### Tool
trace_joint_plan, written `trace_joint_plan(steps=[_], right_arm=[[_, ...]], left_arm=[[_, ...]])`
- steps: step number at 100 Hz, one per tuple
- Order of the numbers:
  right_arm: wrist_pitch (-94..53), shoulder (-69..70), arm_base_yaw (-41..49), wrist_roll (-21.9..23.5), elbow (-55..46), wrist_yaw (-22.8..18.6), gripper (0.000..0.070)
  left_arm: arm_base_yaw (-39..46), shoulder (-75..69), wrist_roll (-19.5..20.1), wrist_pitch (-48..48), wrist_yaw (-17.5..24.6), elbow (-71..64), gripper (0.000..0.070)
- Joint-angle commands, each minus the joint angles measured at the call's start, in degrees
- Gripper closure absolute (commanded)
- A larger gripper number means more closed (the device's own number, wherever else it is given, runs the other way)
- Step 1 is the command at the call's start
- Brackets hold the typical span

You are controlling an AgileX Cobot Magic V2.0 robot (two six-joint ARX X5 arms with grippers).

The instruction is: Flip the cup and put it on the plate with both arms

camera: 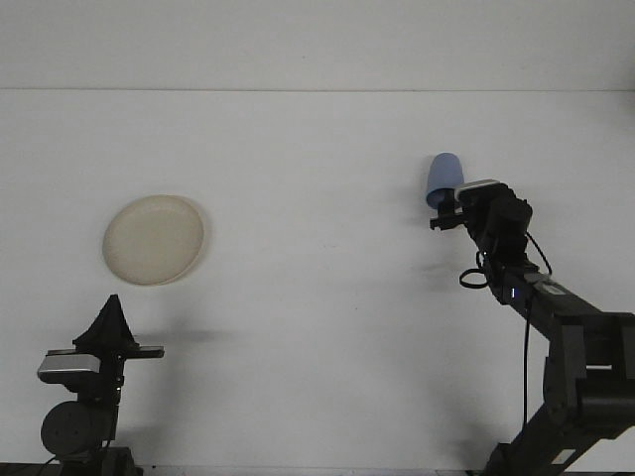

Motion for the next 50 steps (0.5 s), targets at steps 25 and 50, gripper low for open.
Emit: trace_joint_plan(steps=[25,50], right_arm=[[3.1,10.3,-0.1,-4.1,7.5,0.0,0.0233],[6.6,11.9,-0.1,-4.1,8.0,0.0,0.0654]], left_arm=[[0.0,-0.1,-0.2,0.6,-0.2,-1.2,0.0687],[0.0,-0.1,-0.2,0.5,-0.3,-1.2,0.0687]])
